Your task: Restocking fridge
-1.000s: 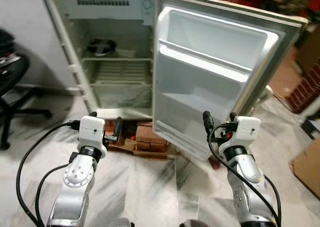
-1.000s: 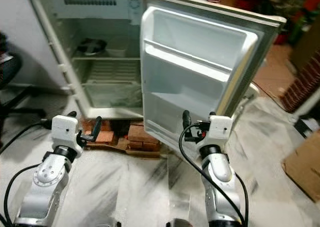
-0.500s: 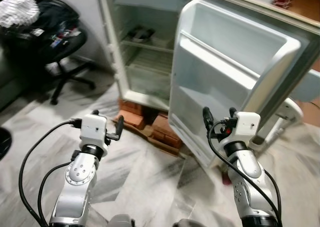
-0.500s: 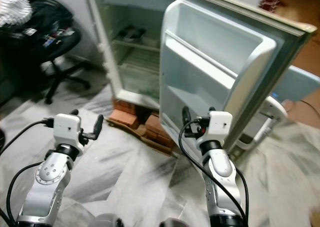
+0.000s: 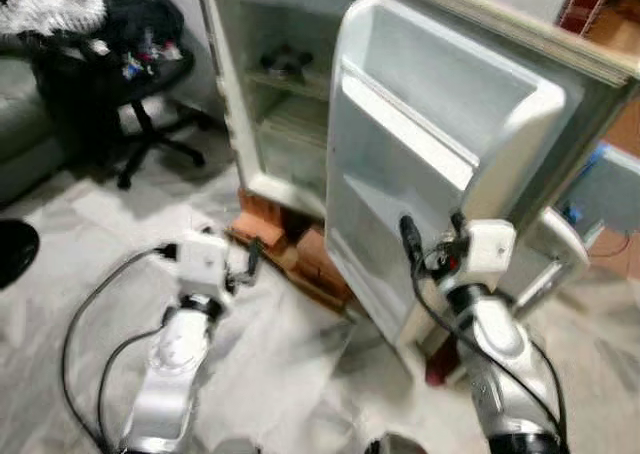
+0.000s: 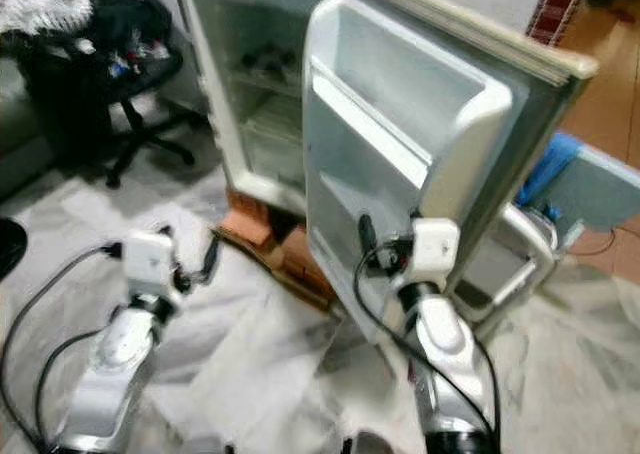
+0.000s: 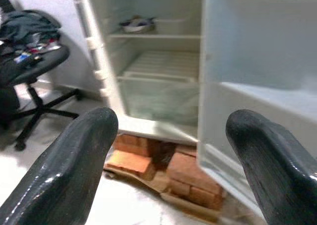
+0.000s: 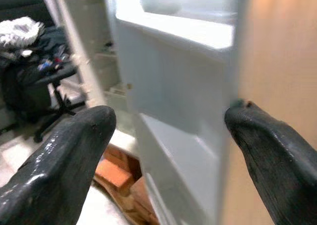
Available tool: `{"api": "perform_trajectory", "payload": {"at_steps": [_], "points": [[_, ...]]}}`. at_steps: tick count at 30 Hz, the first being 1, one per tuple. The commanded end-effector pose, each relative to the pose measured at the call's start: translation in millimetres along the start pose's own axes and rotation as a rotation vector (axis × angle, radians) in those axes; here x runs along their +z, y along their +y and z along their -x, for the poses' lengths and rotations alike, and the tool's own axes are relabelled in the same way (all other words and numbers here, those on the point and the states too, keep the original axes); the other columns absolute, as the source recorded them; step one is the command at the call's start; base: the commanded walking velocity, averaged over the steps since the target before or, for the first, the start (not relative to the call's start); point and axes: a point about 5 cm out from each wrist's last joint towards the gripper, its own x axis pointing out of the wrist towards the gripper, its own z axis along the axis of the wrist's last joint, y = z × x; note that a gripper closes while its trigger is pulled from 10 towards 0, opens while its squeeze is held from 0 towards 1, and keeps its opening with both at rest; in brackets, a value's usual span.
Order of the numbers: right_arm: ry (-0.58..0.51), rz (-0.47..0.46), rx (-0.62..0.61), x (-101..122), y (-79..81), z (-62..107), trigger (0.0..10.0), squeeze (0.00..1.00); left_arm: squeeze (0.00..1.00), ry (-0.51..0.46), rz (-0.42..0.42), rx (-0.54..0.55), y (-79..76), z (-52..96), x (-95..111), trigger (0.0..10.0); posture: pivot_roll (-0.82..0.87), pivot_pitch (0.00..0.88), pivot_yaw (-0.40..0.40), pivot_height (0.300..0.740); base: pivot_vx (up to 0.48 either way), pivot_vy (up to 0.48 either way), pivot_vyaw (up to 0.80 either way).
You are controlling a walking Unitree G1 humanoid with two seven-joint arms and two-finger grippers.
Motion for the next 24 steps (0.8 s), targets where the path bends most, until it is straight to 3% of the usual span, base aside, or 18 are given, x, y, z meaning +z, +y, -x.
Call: {"api": "perform_trajectory", "payload": {"at_steps": [1,5,9,10,12,15,17,21,24], "points": [[0.028,-0.039,0.042,-5,-0.4,6.4,10.0,0.0,0.0,0.014,-0.018,0.034,12.2,3.9,-2,10.0,0.04,0.049,0.004,0.74,0.0,0.0,0.0],[0.16,-0.137,0.377,-16,16.9,28.9,10.0,0.0,0.0,0.018,-0.018,0.037,13.2,4.9,-3,10.0,0.03,0.051,0.003,0.74,0.0,0.0,0.0],[0.213,-0.095,0.464,-20,15.1,36.8,10.0,0.0,0.0,0.021,-0.018,0.036,13.1,4.9,-3,10.0,0.03,0.054,0.005,0.74,0.0,0.0,0.0],[0.245,-0.026,0.436,-25,5.1,33.9,10.0,0.0,0.0,0.021,-0.019,0.035,12.6,4.8,-3,10.0,0.03,0.054,0.005,0.74,0.0,0.0,0.0],[0.251,0.012,0.387,-26,-3.2,28.5,10.0,0.0,0.0,0.021,-0.02,0.034,12.4,4.7,-3,10.0,0.04,0.055,0.007,0.74,0.0,0.0,0.0],[0.241,0.114,0.182,-21,-27.6,5.2,10.0,0.0,0.0,0.024,-0.027,0.039,13.4,5.4,-2,10.0,0.05,0.059,0.009,0.74,0.0,0.0,0.0],[0.244,0.158,0.087,-18,-37.4,-1.9,10.0,0.0,0.0,0.026,-0.029,0.042,14.3,6.2,-2,10.0,0.05,0.058,0.009,0.74,0.0,0.0,0.0],[0.23,0.153,-0.105,-9,-57.3,-14.2,10.0,0.0,0.0,0.031,-0.034,0.051,16.2,7.8,-2,10.0,0.07,0.057,0.007,0.74,0.0,0.0,0.0],[0.193,0.099,-0.116,-3,-57.0,-22.7,10.0,0.0,0.0,0.031,-0.034,0.058,17.2,8.0,-1,10.0,0.07,0.055,0.004,0.74,0.0,0.0,0.0]]}}
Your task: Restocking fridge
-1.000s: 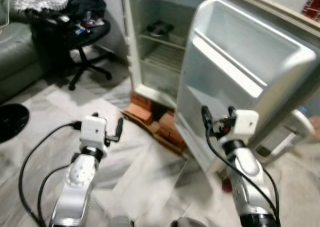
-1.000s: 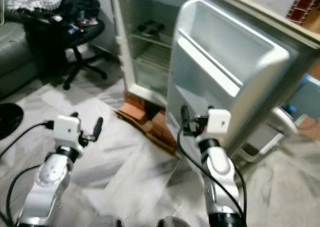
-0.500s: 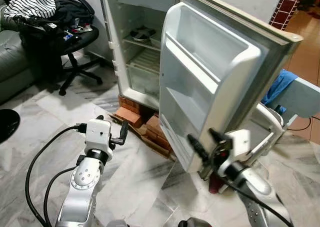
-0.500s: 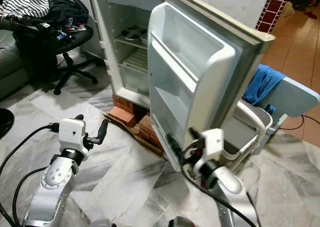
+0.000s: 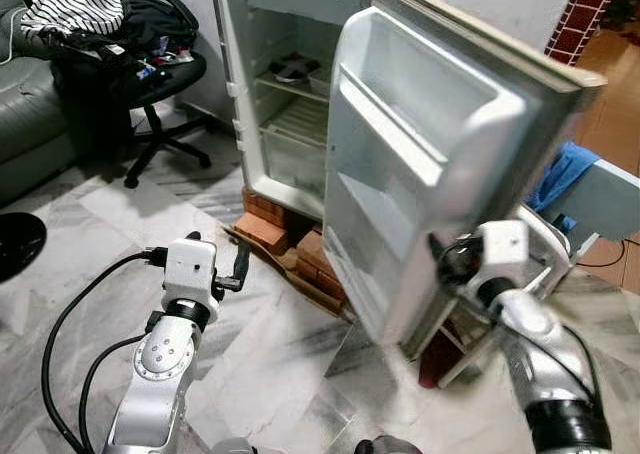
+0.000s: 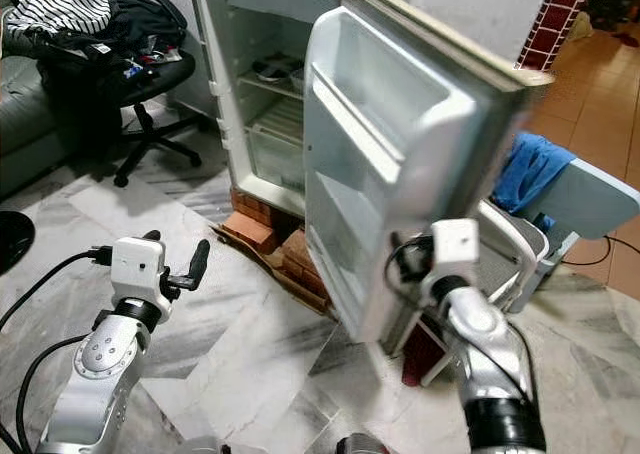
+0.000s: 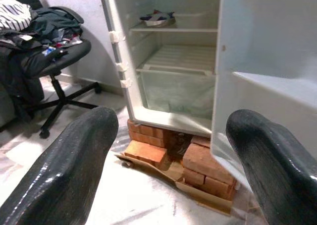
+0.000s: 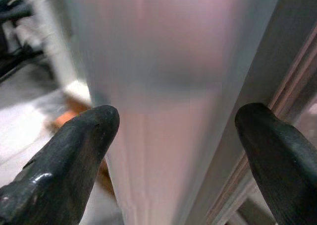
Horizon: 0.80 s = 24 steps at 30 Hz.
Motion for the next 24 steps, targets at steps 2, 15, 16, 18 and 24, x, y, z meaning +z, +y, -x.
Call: {"api": "perform_trajectory", "payload": {"at_steps": [2,15,16,18,24], "points": [[-0.029,-0.06,0.03,6,6.7,-7.9,10.0,0.0,0.0,-0.008,-0.011,0.014,2.8,0.5,4,10.0,0.07,0.054,0.003,0.74,0.0,0.0,0.0],[-0.178,-0.501,0.902,53,111.2,39.8,10.0,0.0,0.0,-0.014,-0.016,0.011,3.9,-2.3,8,10.0,0.08,0.045,0.004,0.74,0.0,0.0,0.0],[-0.16,-0.497,0.92,49,111.7,42.8,10.0,0.0,0.0,-0.014,-0.016,0.012,4.2,-2.3,8,10.0,0.08,0.044,0.004,0.74,0.0,0.0,0.0],[-0.1,-0.486,0.961,36,110.2,49.6,10.0,0.0,0.0,-0.014,-0.017,0.013,4.3,-2.2,8,10.0,0.08,0.044,0.004,0.74,0.0,0.0,0.0],[0.165,-0.295,1.089,-9,87.7,80.6,10.0,0.0,0.0,-0.012,-0.016,0.004,2.6,-2.1,8,10.0,0.07,0.044,0.009,0.74,0.0,0.0,0.0]]}}
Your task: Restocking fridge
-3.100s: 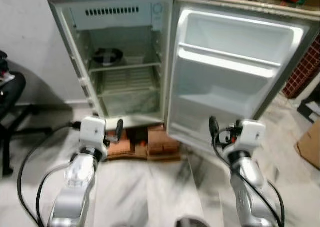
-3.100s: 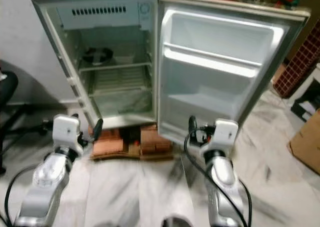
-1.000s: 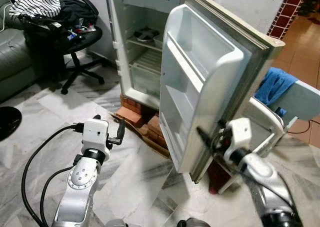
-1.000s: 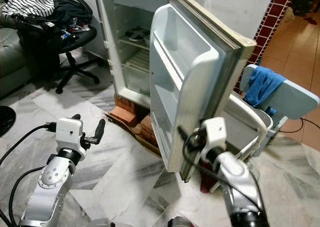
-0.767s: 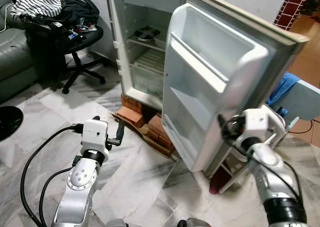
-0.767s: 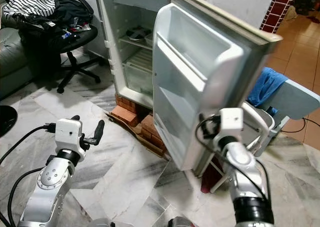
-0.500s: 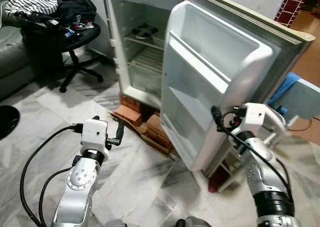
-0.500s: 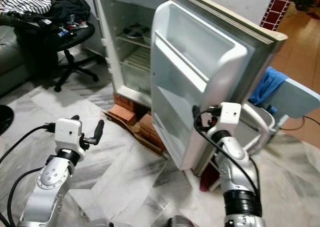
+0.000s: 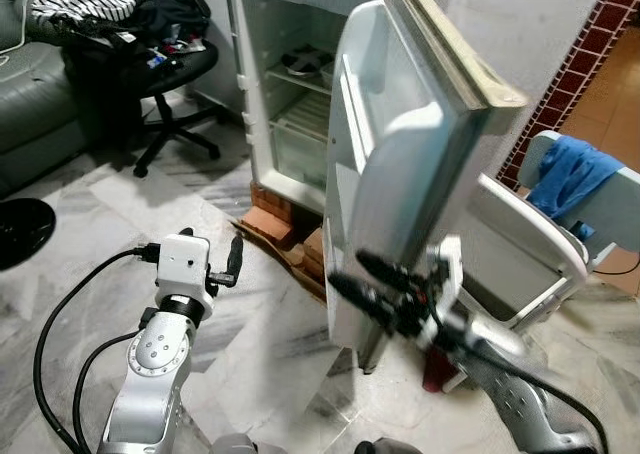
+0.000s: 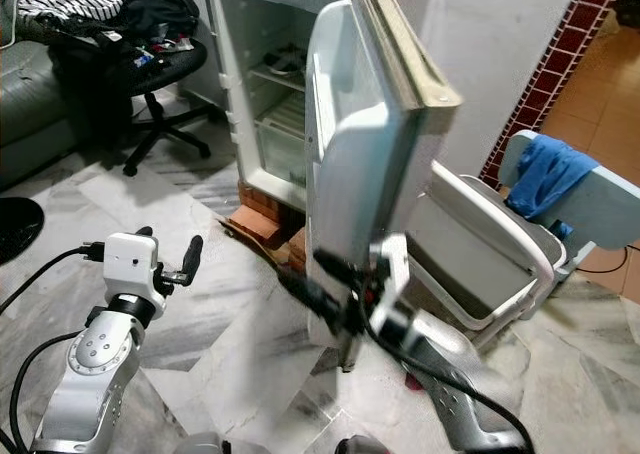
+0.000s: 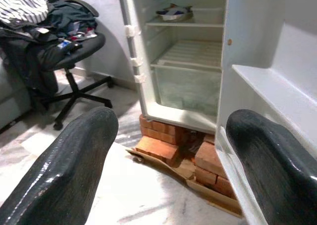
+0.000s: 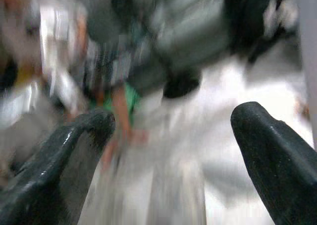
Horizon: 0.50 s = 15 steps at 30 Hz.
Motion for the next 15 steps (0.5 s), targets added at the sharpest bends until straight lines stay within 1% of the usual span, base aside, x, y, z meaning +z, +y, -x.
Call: {"api": "perform_trajectory", "payload": {"at_steps": [1,2,3,5,6,7,8,9,10,11,12,13,14,15], "points": [[0.116,0.026,0.097,-10,8.8,12.7,10.0,0.0,0.0,-0.003,-0.008,-0.008,-1.4,-0.3,3,10.0,0.07,0.044,0.01,0.74,0.0,0.0,0.0],[0.116,0.026,0.097,-10,8.8,12.7,10.0,0.0,0.0,-0.003,-0.008,-0.008,-1.4,-0.3,3,10.0,0.07,0.044,0.01,0.74,0.0,0.0,0.0],[0.18,0.026,0.109,-17,7.9,23.7,10.0,0.0,0.0,-0.002,-0.009,-0.012,-1.7,-0.5,2,10.0,0.07,0.044,0.011,0.74,0.0,0.0,0.0],[0.257,0.061,0.101,-23,3.1,35.6,10.0,0.0,0.0,-0.001,-0.009,-0.014,-2.0,-0.8,2,10.0,0.07,0.045,0.011,0.74,0.0,0.0,0.0],[0.294,0.081,0.074,-25,-2.7,41.0,10.0,0.0,0.0,0.0,-0.009,-0.016,-2.2,-1.0,2,10.0,0.06,0.043,0.011,0.74,0.0,0.0,0.0],[0.365,0.155,-0.035,-28,-21.0,47.3,10.0,0.0,0.0,0.002,-0.009,-0.019,-2.7,-1.3,2,10.0,0.06,0.043,0.012,0.74,0.0,0.0,0.0],[0.38,0.192,-0.102,-27,-31.3,48.4,10.0,0.0,0.0,0.003,-0.009,-0.02,-3.2,-1.4,2,10.0,0.06,0.042,0.013,0.74,0.0,0.0,0.0],[0.378,0.236,-0.2,-22,-44.7,47.7,10.0,0.0,0.0,0.006,-0.009,-0.023,-4.0,-1.3,2,10.0,0.06,0.043,0.013,0.74,0.0,0.0,0.0],[0.373,0.26,-0.259,-18,-52.7,47.2,10.0,0.0,0.0,0.008,-0.009,-0.025,-4.5,-1.1,1,10.0,0.06,0.043,0.013,0.74,0.0,0.0,0.0],[0.349,0.292,-0.341,-10,-63.0,45.5,10.0,0.0,0.0,0.018,-0.006,-0.028,-5.4,-0.2,0,10.0,0.06,0.043,0.015,0.74,0.0,0.0,0.0],[0.304,0.316,-0.403,-1,-70.0,42.6,10.0,0.0,0.0,0.039,-0.002,-0.027,-5.9,2.4,-4,10.0,0.07,0.044,0.015,0.74,0.0,0.0,0.0],[0.28,0.324,-0.433,3,-73.0,41.0,10.0,0.0,0.0,0.05,0.0,-0.026,-6.0,4.0,-7,10.0,0.07,0.045,0.015,0.74,0.0,0.0,0.0],[0.28,0.324,-0.433,3,-73.0,41.0,10.0,0.0,0.0,0.05,0.0,-0.026,-6.0,4.0,-7,10.0,0.07,0.045,0.015,0.74,0.0,0.0,0.0],[0.237,0.341,-0.489,9,-77.9,37.1,10.0,0.0,0.0,0.093,0.028,-0.018,-5.3,8.4,-15,10.0,0.07,0.047,0.014,0.74,0.0,0.0,0.0]]}}
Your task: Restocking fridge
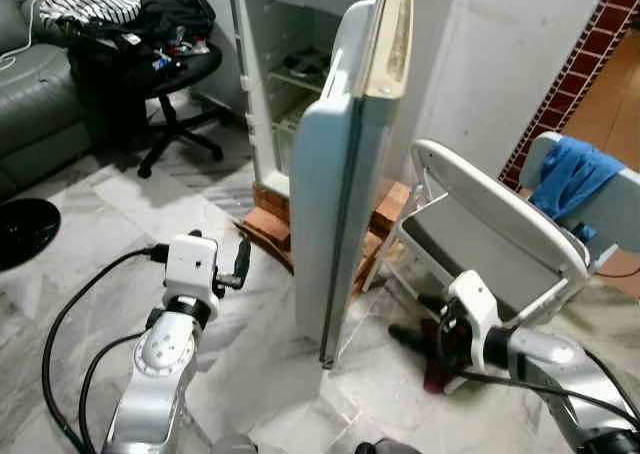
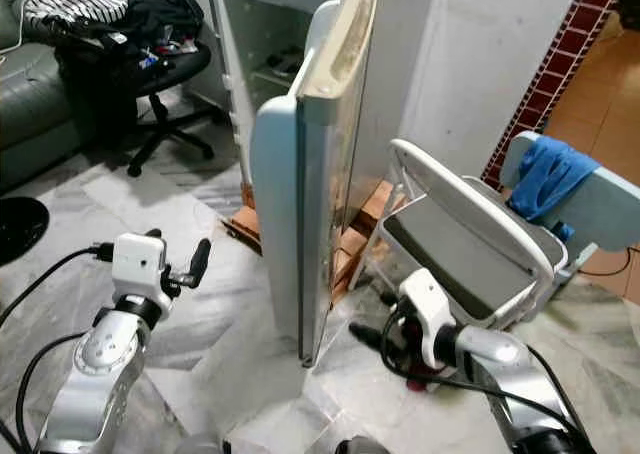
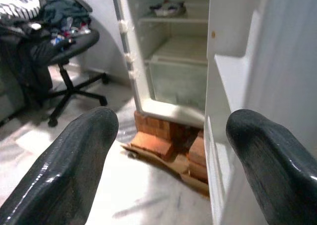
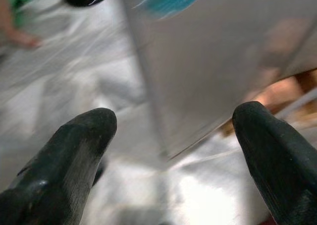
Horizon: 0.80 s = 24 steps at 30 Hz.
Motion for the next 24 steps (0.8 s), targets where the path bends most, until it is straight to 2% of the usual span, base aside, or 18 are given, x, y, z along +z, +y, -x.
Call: {"api": "perform_trajectory", "payload": {"at_steps": [1,3,5,7,9,10,11,12,13,15,16,17,20,24], "points": [[-0.031,0.008,-0.084,5,-8.2,-0.6,10.0,0.0,0.0,0.047,0.014,-0.002,-0.8,4.3,-8,10.0,0.07,0.047,0.014,0.74,0.0,0.0,0.0],[-0.07,0.012,-0.131,9,-9.4,-5.1,10.0,0.0,0.0,0.07,0.027,0.003,0.3,6.5,-12,10.0,0.08,0.049,0.014,0.74,0.0,0.0,0.0],[-0.15,-0.026,-0.186,19,-7.3,-12.4,10.0,0.0,0.0,0.071,0.021,0.008,2.0,7.3,-12,10.0,0.08,0.053,0.012,0.74,0.0,0.0,0.0],[-0.242,-0.109,-0.175,31,3.0,-20.6,10.0,0.0,0.0,0.067,0.018,0.015,3.5,7.3,-11,10.0,0.08,0.054,0.014,0.74,0.0,0.0,0.0],[-0.341,-0.168,-0.129,46,20.0,-29.2,10.0,0.0,0.0,0.067,0.016,0.017,3.9,7.3,-10,10.0,0.08,0.055,0.016,0.74,0.0,0.0,0.0],[-0.388,-0.209,-0.077,54,31.6,-32.6,10.0,0.0,0.0,0.067,0.014,0.015,3.6,7.2,-10,10.0,0.08,0.057,0.017,0.74,0.0,0.0,0.0],[-0.463,-0.265,0.017,70,50.4,-36.4,10.0,0.0,0.0,0.067,0.012,0.013,3.2,6.9,-10,10.0,0.07,0.057,0.02,0.74,0.0,0.0,0.0],[-0.492,-0.282,0.054,76,57.3,-37.1,10.0,0.0,0.0,0.067,0.012,0.012,3.0,6.7,-10,10.0,0.07,0.057,0.02,0.74,0.0,0.0,0.0],[-0.492,-0.282,0.054,76,57.3,-37.1,10.0,0.0,0.0,0.067,0.012,0.012,3.0,6.7,-10,10.0,0.07,0.057,0.02,0.74,0.0,0.0,0.0],[-0.585,-0.344,0.209,97,81.3,-34.6,10.0,0.0,0.0,0.069,0.012,0.009,2.4,6.2,-10,10.0,0.07,0.058,0.021,0.74,0.0,0.0,0.0],[-0.635,-0.365,0.343,111,100.3,-29.5,10.0,0.0,0.0,0.07,0.012,0.006,1.9,5.3,-10,10.0,0.07,0.056,0.02,0.74,0.0,0.0,0.0],[-0.652,-0.374,0.398,115,106.6,-26.7,10.0,0.0,0.0,0.07,0.013,0.005,1.6,4.8,-10,10.0,0.06,0.056,0.019,0.74,0.0,0.0,0.0],[-0.661,-0.381,0.443,119,111.8,-24.7,10.0,0.0,0.0,0.072,0.015,0.002,0.9,3.7,-10,10.0,0.06,0.053,0.017,0.74,0.0,0.0,0.0],[-0.559,-0.323,0.27,97,94.9,-37.9,10.0,0.0,0.0,0.085,0.027,-0.01,0.1,-1.1,-10,10.0,0.06,0.05,0.011,0.74,0.0,0.0,0.0]]}}
